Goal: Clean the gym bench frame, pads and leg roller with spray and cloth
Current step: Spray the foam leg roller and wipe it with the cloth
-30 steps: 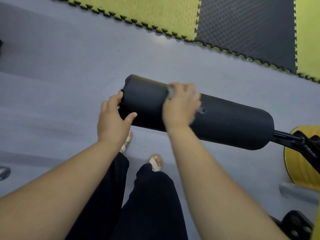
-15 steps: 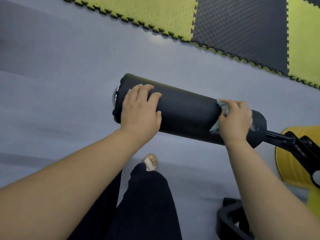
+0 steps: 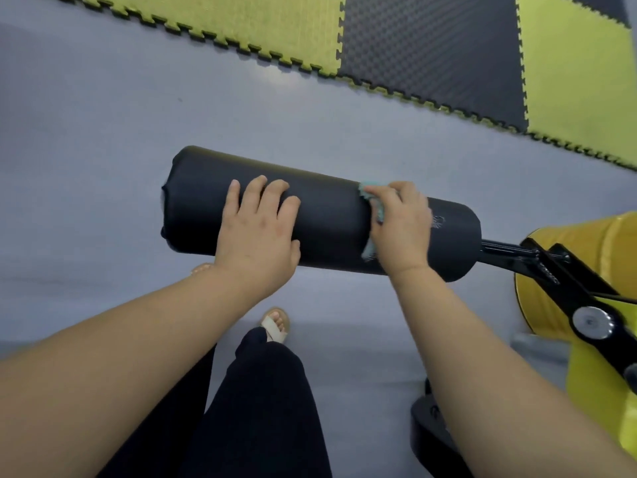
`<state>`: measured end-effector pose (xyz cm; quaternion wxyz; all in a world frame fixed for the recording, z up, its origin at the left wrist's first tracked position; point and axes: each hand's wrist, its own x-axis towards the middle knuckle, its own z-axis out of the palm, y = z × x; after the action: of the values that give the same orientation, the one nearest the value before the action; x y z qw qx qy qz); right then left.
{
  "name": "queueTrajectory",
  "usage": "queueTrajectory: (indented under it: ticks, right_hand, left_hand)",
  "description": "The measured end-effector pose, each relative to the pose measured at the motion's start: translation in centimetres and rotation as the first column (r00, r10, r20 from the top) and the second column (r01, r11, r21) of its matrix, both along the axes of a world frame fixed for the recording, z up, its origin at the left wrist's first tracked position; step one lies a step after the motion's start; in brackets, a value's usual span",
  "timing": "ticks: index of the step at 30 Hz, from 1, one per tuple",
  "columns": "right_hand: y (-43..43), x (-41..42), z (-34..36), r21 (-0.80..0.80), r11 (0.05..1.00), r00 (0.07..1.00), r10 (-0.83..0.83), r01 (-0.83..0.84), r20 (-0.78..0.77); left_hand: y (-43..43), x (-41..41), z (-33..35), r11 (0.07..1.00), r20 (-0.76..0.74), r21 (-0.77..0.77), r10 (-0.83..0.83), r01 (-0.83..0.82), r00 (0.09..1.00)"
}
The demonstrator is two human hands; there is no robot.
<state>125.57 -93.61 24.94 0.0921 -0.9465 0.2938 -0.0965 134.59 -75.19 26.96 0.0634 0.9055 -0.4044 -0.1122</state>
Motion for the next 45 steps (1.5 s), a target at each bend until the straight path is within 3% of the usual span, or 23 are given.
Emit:
queueTrajectory:
  ticks: [4,8,10,14,17,19,21,23,26,29,32,35,37,39,40,42,45]
  right_hand:
    - [-8.2,-6.1,0.8,-0.032,0.867,0.864,-0.497,0.496,-0.084]
    - [-8.3,-4.2,0.8,-0.004,0.761,0.753,-0.643,0.649,-0.138]
    - [-5.1,-1.3,0.3,0.008,0.821,0.813,-0.564,0.571,-0.142]
    - [2.7,3.9,0.1,0.079,0.972,0.974,-0.214,0.220,-0.079]
    - [4.1,3.1,0.5,0.119,0.988,0.995,0.098,-0.101,0.030]
    - [1.3,0.3,0.2,0.036,0.981,0.981,0.189,-0.191,0.050]
    - [-2.7,-2.8,0.0,-0.007,0.999,0.999,0.033,-0.033,0.043]
    - [-6.7,-5.9,0.1,0.004,0.971,0.971,-0.239,0.239,0.013]
    - [-8.6,-7.1,0.6,0.039,0.834,0.835,-0.549,0.550,-0.037]
    - [-5.5,-3.3,0.4,0.038,0.745,0.746,-0.663,0.666,-0.059]
    - [1.3,2.0,0.2,0.074,0.854,0.857,-0.509,0.515,-0.086]
    - [7.3,5.1,0.0,0.139,0.973,0.982,-0.188,0.184,0.013]
    - [7.3,4.6,0.5,0.135,0.989,0.996,0.053,-0.062,0.069]
    - [3.5,2.6,0.1,0.035,0.983,0.981,0.179,-0.182,0.075]
    - [1.2,1.3,0.1,0.024,0.992,0.990,0.126,-0.128,0.060]
    - [-3.4,-1.9,0.3,0.049,0.987,0.988,-0.156,0.155,0.018]
    - [-6.4,-4.8,0.6,0.048,0.856,0.857,-0.515,0.515,-0.026]
  left_hand:
    - [-2.7,0.4,-0.1,0.986,-0.028,0.086,-0.142,0.144,0.989]
    - [-3.2,0.3,-0.7,0.977,-0.011,0.136,-0.167,0.167,0.986]
    - [-2.5,-0.5,-1.0,0.978,0.025,0.138,-0.164,0.159,0.986]
    - [-0.7,-2.1,-1.9,0.983,0.093,0.088,-0.171,0.163,0.981]
    - [0.6,-3.0,-2.8,0.981,0.162,0.035,-0.193,0.190,0.968]
    - [1.5,-3.6,-3.6,0.976,0.164,-0.032,-0.206,0.213,0.965]
    - [2.2,-4.1,-3.9,0.969,0.183,-0.060,-0.225,0.239,0.957]
    - [2.6,-4.3,-4.1,0.966,0.180,-0.060,-0.237,0.251,0.955]
    - [2.7,-4.3,-4.1,0.970,0.178,0.006,-0.240,0.243,0.954]
    - [2.7,-4.3,-4.0,0.971,0.188,0.045,-0.240,0.236,0.952]
    - [2.6,-4.2,-4.0,0.973,0.173,0.006,-0.227,0.230,0.958]
    - [2.8,-3.9,-4.1,0.965,0.173,-0.070,-0.238,0.253,0.956]
    - [3.1,-3.7,-4.0,0.958,0.188,-0.067,-0.264,0.280,0.946]
    - [3.5,-3.6,-3.8,0.953,0.184,-0.036,-0.291,0.302,0.939]
    - [3.6,-3.5,-3.7,0.952,0.177,-0.030,-0.293,0.303,0.939]
    - [3.5,-3.4,-3.4,0.955,0.148,-0.056,-0.282,0.292,0.948]
    - [3.5,-2.9,-3.0,0.951,0.092,-0.178,-0.240,0.253,0.966]
